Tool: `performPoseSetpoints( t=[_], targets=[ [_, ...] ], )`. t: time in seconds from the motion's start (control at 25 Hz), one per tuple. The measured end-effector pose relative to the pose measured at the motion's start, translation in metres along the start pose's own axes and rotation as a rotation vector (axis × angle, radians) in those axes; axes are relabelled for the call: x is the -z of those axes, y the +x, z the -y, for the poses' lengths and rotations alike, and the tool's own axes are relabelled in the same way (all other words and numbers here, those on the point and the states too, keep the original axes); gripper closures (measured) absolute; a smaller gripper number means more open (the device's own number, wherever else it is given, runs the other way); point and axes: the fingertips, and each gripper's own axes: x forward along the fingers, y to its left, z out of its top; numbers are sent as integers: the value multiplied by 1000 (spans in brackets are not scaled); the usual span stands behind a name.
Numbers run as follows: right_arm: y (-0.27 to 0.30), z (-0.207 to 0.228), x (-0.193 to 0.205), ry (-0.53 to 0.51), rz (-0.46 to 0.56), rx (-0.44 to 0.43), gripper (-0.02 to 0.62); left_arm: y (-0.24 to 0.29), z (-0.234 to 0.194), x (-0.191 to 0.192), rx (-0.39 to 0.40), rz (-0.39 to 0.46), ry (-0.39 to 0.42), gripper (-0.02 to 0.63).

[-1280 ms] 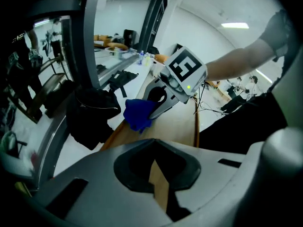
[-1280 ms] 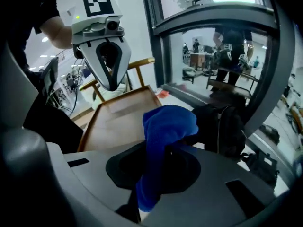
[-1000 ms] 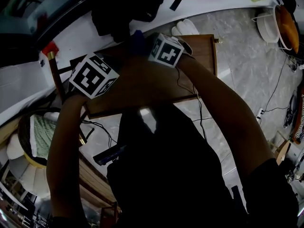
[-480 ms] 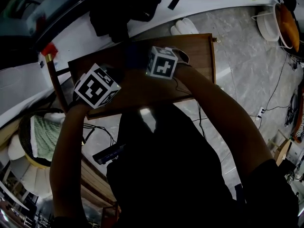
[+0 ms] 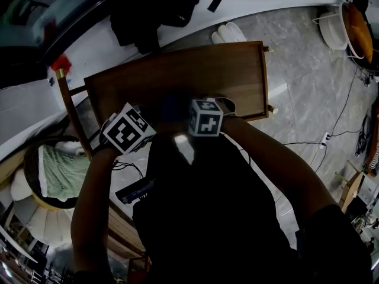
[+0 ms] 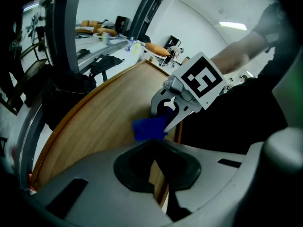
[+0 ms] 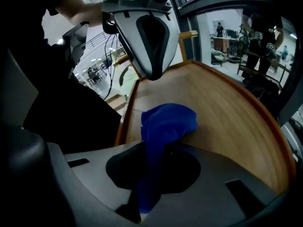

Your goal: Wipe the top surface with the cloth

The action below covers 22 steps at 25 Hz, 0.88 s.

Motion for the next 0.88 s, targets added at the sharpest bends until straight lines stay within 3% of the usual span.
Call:
performPoseSetpoints(
  t=[0.36,0.56,0.76,0.88],
  targets=[
    [5,-42,14,18,1,-97,532,10,22,1,38,-1,16,597],
    [4,-40,10,11,29,-119,532,7,15,-5,25,14,-2,597],
    [-42,39,-16,87,218,123,532,-9,-13,-34,-54,78,-33,597],
    [-74,98,-27,74,240,237,532,-25,-35,-57,-110,122,-37,597]
  ],
)
